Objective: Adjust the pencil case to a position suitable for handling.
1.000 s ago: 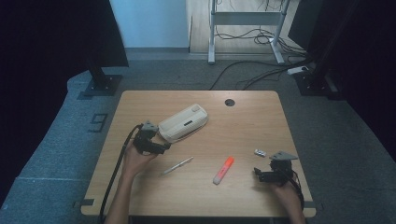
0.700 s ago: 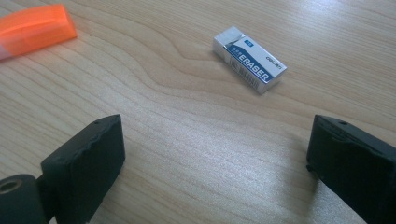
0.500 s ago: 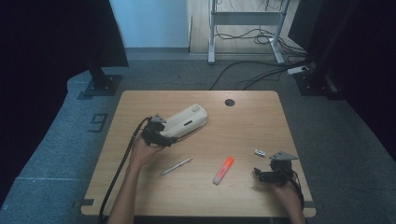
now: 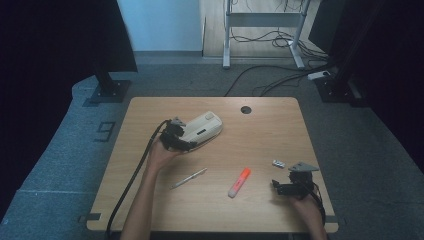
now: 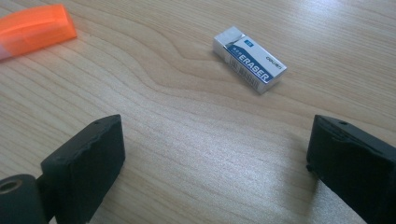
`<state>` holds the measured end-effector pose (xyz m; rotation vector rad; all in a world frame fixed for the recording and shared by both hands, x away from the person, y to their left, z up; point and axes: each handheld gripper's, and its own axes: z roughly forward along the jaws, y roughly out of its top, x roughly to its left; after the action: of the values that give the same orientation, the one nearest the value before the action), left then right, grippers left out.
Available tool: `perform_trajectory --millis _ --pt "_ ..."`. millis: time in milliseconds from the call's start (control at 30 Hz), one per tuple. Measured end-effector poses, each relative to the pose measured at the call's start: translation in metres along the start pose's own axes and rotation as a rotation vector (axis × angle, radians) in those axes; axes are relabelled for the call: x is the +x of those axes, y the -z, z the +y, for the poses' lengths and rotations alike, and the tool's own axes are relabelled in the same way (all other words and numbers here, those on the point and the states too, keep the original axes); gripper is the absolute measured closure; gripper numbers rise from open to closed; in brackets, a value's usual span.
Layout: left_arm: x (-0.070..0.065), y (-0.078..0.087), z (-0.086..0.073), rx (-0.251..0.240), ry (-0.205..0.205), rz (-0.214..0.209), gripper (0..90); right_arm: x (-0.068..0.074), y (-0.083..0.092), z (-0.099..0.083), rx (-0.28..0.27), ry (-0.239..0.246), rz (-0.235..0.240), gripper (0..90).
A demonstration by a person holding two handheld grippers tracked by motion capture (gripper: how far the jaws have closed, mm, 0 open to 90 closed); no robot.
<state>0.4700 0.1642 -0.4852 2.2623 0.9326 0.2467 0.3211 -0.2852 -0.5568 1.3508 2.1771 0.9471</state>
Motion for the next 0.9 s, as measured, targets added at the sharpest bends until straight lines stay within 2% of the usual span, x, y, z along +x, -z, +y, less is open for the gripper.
perform_trajectory --millis 133,167,233,300,533,600,833,900 --pt "-0.002 -0.01 0.004 0.022 -0.028 -0.001 27.6 0.0 0.0 0.0 0.0 0.0 0.0 4.1" --pt "-0.001 -0.014 0.003 0.03 -0.026 0.022 32.4 0.0 0.0 0.0 0.0 0.0 0.0 4.1" --pt "0.001 -0.017 0.001 0.045 -0.011 0.018 36.6 0.0 0.0 0.0 0.0 0.0 0.0 4.1" --pt "0.002 -0.019 0.0 0.056 -0.01 0.02 37.8 0.0 0.0 0.0 0.0 0.0 0.0 4.1" --pt "-0.004 -0.021 -0.006 0.064 -0.044 0.05 43.3 0.0 0.0 0.0 0.0 0.0 0.0 4.1" --pt "-0.004 -0.022 -0.009 0.056 -0.04 0.061 45.6 0.0 0.0 0.0 0.0 0.0 0.0 4.1" --pt "-0.003 -0.017 -0.022 0.008 -0.01 0.041 53.1 0.0 0.0 0.0 0.0 0.0 0.0 4.1" --pt "-0.006 -0.014 -0.028 -0.001 -0.004 0.046 53.6 0.0 0.0 0.0 0.0 0.0 0.0 4.1"
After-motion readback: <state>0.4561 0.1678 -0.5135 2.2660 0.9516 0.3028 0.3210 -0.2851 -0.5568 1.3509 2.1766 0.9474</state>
